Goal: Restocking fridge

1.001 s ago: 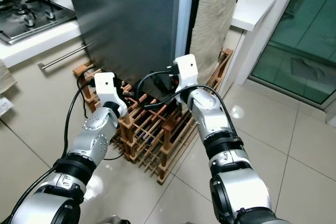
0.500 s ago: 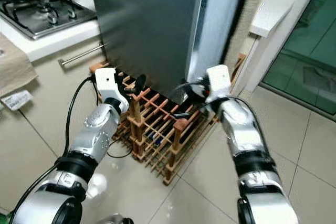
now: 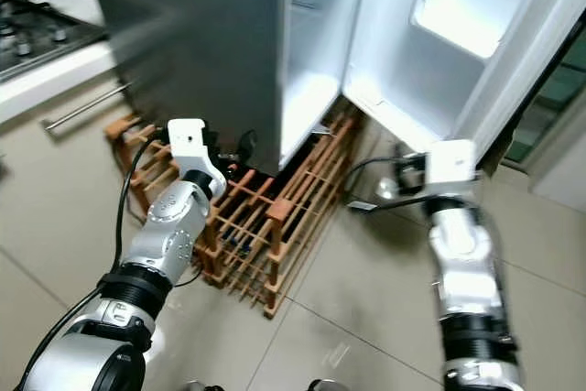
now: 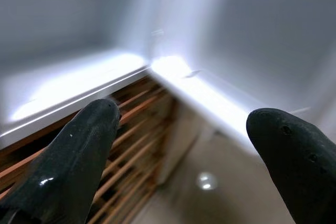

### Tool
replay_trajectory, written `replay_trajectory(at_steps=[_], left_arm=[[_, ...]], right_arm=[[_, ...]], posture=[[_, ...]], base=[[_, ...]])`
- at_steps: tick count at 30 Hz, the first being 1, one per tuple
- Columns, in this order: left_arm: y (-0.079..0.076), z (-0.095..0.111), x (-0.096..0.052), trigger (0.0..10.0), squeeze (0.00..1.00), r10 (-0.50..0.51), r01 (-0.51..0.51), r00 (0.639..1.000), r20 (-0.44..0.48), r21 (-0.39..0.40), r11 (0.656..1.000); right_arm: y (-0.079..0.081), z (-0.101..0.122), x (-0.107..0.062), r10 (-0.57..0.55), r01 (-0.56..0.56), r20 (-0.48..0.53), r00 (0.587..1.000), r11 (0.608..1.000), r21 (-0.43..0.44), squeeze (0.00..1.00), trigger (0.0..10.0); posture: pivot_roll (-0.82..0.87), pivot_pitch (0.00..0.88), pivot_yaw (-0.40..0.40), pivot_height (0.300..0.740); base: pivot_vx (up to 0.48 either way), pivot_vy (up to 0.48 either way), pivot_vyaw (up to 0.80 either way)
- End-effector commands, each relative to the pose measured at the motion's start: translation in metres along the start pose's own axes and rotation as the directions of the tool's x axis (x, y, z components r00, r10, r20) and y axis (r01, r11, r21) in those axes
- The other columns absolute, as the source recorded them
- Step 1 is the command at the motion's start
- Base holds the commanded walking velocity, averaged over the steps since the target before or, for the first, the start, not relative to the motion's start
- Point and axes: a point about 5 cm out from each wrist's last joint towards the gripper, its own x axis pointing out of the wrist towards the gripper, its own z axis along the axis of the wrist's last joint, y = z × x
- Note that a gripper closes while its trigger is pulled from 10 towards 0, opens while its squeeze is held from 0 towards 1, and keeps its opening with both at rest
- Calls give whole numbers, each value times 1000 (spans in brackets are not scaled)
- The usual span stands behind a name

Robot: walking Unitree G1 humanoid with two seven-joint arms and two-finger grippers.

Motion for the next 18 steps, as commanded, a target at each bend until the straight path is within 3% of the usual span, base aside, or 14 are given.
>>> replay_trajectory(at_steps=[1,5,9,11,13,14,16,18], left_arm=[[2,-1,1,10000,0,-7,8,1000,-22,30,1000],[4,-8,1,10000,0,-32,36,997,-70,49,998],[12,-34,-1,10000,0,-3,33,971,-239,120,992],[18,-59,-11,10000,0,43,15,932,-360,156,988],[19,-66,-15,10000,0,55,10,917,-394,162,987],[21,-85,-27,10000,0,83,-7,876,-475,159,987],[22,-92,-32,10000,0,95,-12,861,-499,167,986],[23,-110,-45,10000,0,111,-17,811,-574,166,986]], right_arm=[[5,7,1,27,-28,34,999,1000,13,0,10000],[19,-5,5,64,-63,-21,998,996,70,0,10000],[39,-42,9,174,-132,-231,957,973,187,0,10000],[45,-63,6,189,-113,-329,925,965,237,0,10000],[46,-70,4,193,-106,-366,910,964,246,0,10000],[49,-88,-5,197,-73,-448,872,957,280,0,10000],[49,-94,-8,189,-52,-479,857,957,285,0,10000],[52,-109,-18,191,-16,-550,813,952,307,0,10000]], posture=[[-105,0,7,740],[-102,0,8,740],[-97,0,7,740],[-94,0,7,740],[-95,0,6,740],[-92,0,5,740],[-92,0,5,740],[-92,0,7,740]], base=[[0,0,0],[0,0,0],[0,0,0],[0,0,0],[0,0,0],[0,0,0],[0,0,0],[0,0,0]])
